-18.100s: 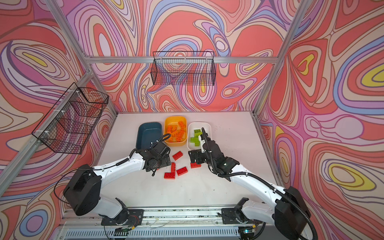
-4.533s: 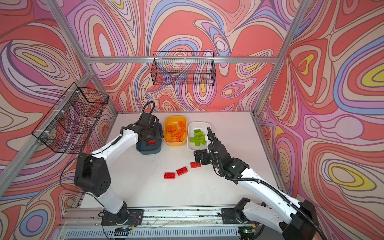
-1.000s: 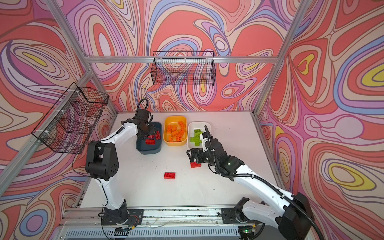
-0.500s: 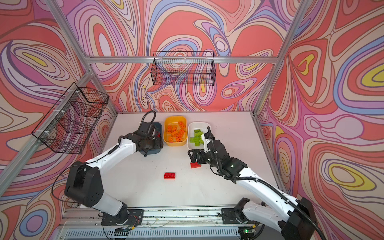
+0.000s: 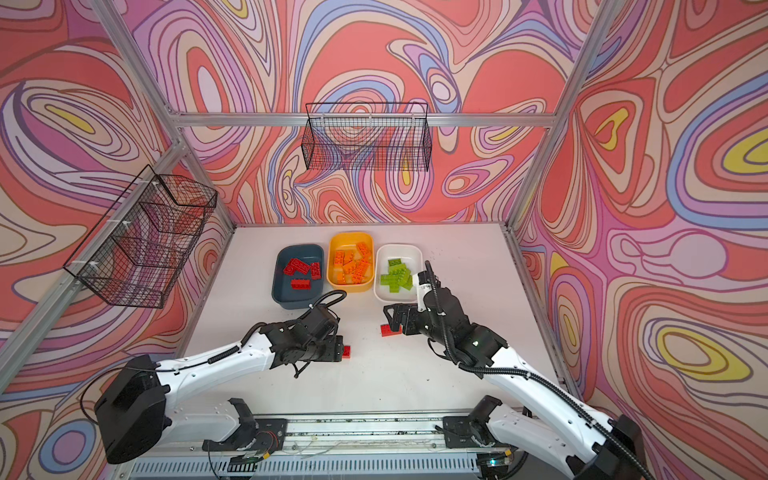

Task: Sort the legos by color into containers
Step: 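Lower the left gripper onto the nearer red brick and close it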

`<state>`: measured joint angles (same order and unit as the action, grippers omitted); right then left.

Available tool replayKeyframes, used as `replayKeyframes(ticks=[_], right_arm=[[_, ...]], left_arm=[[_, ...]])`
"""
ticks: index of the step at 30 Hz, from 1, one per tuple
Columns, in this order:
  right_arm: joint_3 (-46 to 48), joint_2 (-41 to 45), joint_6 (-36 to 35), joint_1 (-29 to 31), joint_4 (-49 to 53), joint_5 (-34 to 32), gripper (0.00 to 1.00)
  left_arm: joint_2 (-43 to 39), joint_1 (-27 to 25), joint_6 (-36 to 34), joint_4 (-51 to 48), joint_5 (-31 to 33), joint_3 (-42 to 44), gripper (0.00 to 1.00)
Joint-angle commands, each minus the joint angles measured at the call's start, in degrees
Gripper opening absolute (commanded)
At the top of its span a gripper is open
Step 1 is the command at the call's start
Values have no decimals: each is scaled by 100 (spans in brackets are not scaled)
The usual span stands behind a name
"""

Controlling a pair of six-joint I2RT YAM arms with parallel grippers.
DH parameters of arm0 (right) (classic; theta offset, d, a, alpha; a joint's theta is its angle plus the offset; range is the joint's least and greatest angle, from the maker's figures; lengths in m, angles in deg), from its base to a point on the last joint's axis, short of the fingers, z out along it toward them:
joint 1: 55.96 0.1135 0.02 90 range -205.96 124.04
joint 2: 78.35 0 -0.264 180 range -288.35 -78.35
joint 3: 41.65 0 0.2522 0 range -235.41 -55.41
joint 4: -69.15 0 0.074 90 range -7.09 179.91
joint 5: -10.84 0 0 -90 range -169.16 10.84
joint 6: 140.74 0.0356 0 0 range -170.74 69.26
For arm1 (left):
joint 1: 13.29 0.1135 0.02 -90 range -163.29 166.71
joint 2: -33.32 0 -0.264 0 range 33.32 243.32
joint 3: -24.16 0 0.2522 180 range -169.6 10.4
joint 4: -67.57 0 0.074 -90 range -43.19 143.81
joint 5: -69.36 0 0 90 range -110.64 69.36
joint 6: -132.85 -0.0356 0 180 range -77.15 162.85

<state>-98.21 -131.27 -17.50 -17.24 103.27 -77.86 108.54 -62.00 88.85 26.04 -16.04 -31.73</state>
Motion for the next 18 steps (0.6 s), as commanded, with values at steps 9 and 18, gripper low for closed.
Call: replayKeyframes(ticks=[9,18], right_arm=[[207,292,104,45,216,-198,98],[178,102,14,39,182,-212,98]], left_arm=[[1020,-207,242,157,278,-449,88],[1566,-205,-68,167,344,-681,73]])
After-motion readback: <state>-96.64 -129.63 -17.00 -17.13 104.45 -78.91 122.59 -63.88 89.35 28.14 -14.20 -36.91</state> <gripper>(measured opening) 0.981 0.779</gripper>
